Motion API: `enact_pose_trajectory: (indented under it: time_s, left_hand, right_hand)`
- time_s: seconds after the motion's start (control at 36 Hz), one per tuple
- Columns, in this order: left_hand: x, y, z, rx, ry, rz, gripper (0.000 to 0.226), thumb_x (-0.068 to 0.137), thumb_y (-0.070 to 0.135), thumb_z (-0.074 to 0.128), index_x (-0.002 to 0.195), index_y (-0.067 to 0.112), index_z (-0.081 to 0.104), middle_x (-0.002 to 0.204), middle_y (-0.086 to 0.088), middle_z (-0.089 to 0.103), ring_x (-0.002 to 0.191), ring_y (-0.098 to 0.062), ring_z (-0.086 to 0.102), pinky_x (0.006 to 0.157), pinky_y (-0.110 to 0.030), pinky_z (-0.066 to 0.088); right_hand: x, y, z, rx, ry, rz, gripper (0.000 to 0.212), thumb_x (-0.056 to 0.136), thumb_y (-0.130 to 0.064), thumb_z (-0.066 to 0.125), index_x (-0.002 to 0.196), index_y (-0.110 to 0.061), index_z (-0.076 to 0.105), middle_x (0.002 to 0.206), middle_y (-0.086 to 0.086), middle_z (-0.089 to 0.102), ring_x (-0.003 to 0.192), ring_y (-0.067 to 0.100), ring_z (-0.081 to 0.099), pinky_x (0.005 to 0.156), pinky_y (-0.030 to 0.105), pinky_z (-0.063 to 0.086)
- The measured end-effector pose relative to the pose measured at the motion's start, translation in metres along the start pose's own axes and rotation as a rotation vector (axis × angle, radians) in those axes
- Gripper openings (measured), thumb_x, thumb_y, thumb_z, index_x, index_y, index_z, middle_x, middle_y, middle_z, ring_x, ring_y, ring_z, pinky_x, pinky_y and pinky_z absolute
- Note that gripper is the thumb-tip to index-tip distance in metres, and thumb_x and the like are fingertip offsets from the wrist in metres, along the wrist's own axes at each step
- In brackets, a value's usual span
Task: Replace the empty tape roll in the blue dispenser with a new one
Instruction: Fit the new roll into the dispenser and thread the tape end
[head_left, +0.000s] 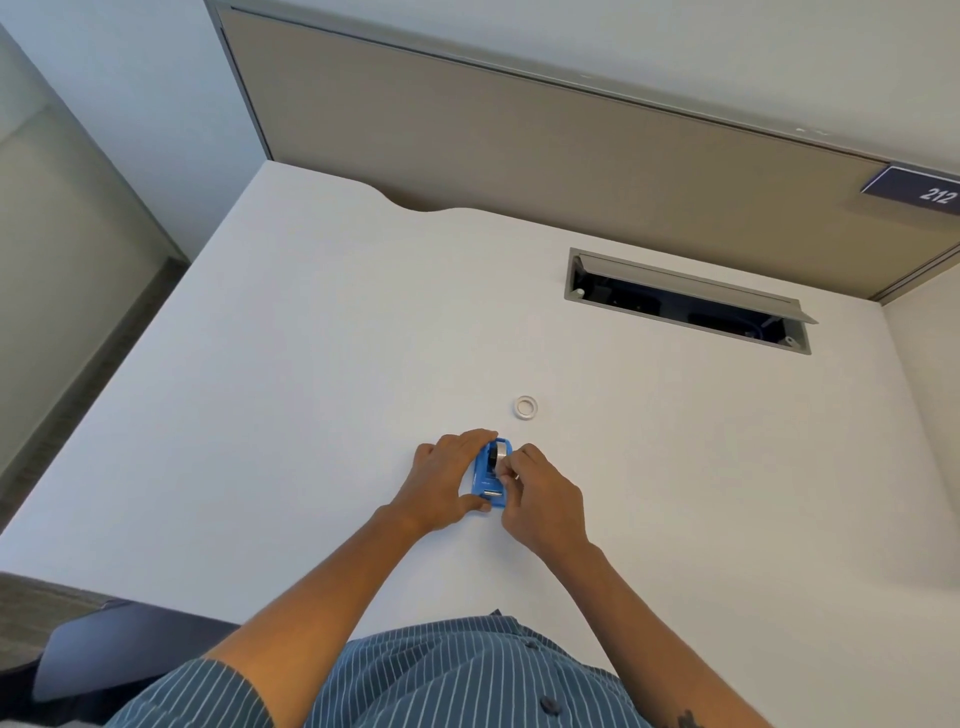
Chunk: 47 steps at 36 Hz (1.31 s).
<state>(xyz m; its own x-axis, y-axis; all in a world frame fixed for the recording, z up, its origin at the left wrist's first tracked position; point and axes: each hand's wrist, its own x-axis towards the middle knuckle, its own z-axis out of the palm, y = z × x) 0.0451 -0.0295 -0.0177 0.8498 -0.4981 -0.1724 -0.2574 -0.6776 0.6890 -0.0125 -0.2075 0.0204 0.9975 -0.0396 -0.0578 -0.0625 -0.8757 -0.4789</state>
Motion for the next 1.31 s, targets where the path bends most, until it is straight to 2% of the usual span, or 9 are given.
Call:
enact_pose_trajectory:
  time_s: [0.22,0.42,0.58,0.72,0.92,1.03,1.31]
  left_hand:
    - [-0.002,0.002,-0.001,0.014,0.009,0.000,0.092,0.082,0.045,0.085,0.158,0.030,0.035,0.156,0.011,0.048,0.140,-0.017,0.045,0.113,-0.038,0.029]
    - [-0.002,0.003,-0.002,0.035,0.010,-0.007,0.093,0.083,0.047,0.085,0.158,0.031,0.034,0.158,0.011,0.047,0.141,-0.017,0.044,0.114,-0.039,0.030]
    - [-0.003,0.004,-0.003,0.051,0.008,-0.015,0.093,0.083,0.048,0.084,0.159,0.031,0.034,0.158,0.010,0.047,0.141,-0.016,0.044,0.115,-0.041,0.031]
    - [-0.002,0.004,-0.003,0.055,0.008,-0.013,0.093,0.083,0.048,0.084,0.159,0.030,0.034,0.158,0.009,0.048,0.141,-0.017,0.045,0.115,-0.040,0.031]
    - [-0.001,0.001,-0.002,0.060,0.009,-0.008,0.094,0.081,0.049,0.085,0.158,0.032,0.035,0.158,0.010,0.049,0.141,-0.018,0.046,0.113,-0.041,0.032]
    - [0.000,-0.001,-0.002,0.058,0.001,-0.009,0.094,0.080,0.048,0.086,0.158,0.032,0.035,0.158,0.010,0.049,0.141,-0.018,0.046,0.113,-0.042,0.032]
    - [0.002,-0.003,-0.004,0.069,-0.007,-0.012,0.095,0.079,0.050,0.087,0.158,0.035,0.035,0.159,0.013,0.047,0.142,-0.014,0.045,0.114,-0.040,0.031]
  right_hand:
    - [-0.015,0.002,0.002,0.023,0.076,-0.024,0.009,0.099,-0.008,0.063,0.098,-0.016,0.067,0.095,-0.007,0.065,0.072,0.019,0.062,0.052,0.036,0.052]
    - [-0.026,-0.002,0.005,0.048,0.102,-0.011,0.014,0.096,-0.004,0.065,0.097,-0.018,0.066,0.094,-0.010,0.064,0.068,0.009,0.051,0.051,0.025,0.041]
    - [-0.033,-0.005,0.004,0.048,0.119,-0.005,0.013,0.098,-0.006,0.065,0.097,-0.019,0.068,0.095,-0.010,0.065,0.069,0.012,0.058,0.050,0.033,0.049]
    - [-0.038,-0.007,0.004,0.036,0.148,-0.025,0.013,0.098,-0.006,0.066,0.095,-0.019,0.068,0.094,-0.011,0.065,0.069,0.012,0.059,0.047,0.033,0.049]
    - [-0.044,-0.007,0.003,0.029,0.174,-0.056,0.014,0.097,-0.006,0.069,0.097,-0.020,0.069,0.095,-0.012,0.066,0.069,0.009,0.058,0.046,0.027,0.046]
    - [-0.047,-0.009,0.006,0.034,0.161,-0.062,0.014,0.097,-0.006,0.069,0.097,-0.021,0.069,0.095,-0.012,0.066,0.070,0.009,0.058,0.049,0.017,0.036]
    - [-0.052,-0.002,0.016,0.013,0.093,-0.031,0.014,0.095,-0.008,0.073,0.095,-0.021,0.072,0.094,-0.011,0.066,0.067,0.010,0.057,0.051,0.007,0.022]
